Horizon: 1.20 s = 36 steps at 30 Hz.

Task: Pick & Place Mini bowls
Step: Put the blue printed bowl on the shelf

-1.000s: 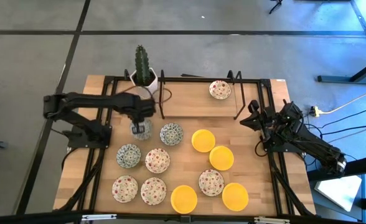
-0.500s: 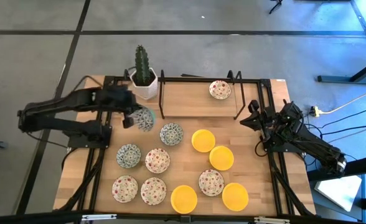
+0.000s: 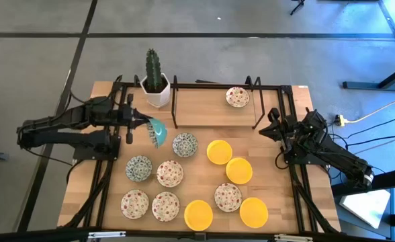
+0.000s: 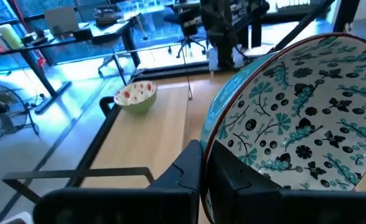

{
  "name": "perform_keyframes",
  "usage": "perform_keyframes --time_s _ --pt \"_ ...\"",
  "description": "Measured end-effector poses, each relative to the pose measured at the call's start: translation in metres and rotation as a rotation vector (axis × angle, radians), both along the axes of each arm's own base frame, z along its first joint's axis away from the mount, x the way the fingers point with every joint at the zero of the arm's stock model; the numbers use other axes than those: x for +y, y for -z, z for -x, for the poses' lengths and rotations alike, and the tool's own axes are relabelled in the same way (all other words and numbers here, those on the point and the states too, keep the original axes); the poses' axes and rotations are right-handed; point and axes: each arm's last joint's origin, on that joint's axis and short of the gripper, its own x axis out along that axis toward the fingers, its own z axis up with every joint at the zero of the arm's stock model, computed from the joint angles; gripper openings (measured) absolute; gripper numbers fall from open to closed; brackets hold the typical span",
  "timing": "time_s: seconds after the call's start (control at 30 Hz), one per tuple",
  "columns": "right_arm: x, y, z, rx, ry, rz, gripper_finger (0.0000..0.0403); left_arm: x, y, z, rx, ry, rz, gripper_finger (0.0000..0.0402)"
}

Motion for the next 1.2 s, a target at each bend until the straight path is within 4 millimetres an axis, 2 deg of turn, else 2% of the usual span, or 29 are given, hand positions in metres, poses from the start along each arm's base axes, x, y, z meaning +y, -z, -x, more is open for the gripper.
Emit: perform_keyframes --time_s 0.17,0.3,0.43,0.53,0.6,0.8,0.93,1.1,1.2 --pt "-0.001 0.000 0.000 -0.002 0.031 -0.004 0.0023 -0.001 0.003 0.004 -0.015 -0.006 0.017 0.0006" --pt "-0.001 0.000 0.000 -0.002 0.034 -0.007 0.0023 0.000 -0.004 0.002 -0.089 -0.013 0.013 0.0006" --pt "-0.001 0.000 0.000 -0.003 0.036 -0.005 0.0023 0.002 -0.025 -0.008 -0.266 -0.012 -0.013 0.0006" --pt "-0.001 0.000 0.000 -0.005 0.052 -0.003 0.0023 0.004 -0.049 -0.018 -0.359 -0.026 -0.029 0.0006" --pt "-0.002 0.000 0.000 -0.006 0.057 -0.002 0.0023 0.008 -0.066 -0.026 -0.389 -0.097 -0.032 0.0005" --pt "-0.002 -0.003 0.000 -0.029 0.070 0.011 0.0023 0.022 -0.113 -0.065 -0.283 -0.228 -0.157 0.0005" --pt "-0.002 -0.004 0.000 -0.042 0.070 0.019 0.0023 0.042 -0.143 -0.096 -0.162 -0.321 -0.220 0.0005" --pt "-0.002 -0.005 0.000 -0.053 0.069 0.021 0.0023 0.076 -0.160 -0.141 -0.012 -0.362 -0.217 0.0006" --pt "-0.002 -0.005 0.000 -0.050 0.067 0.017 0.0023 0.100 -0.161 -0.165 0.076 -0.355 -0.201 0.0006"
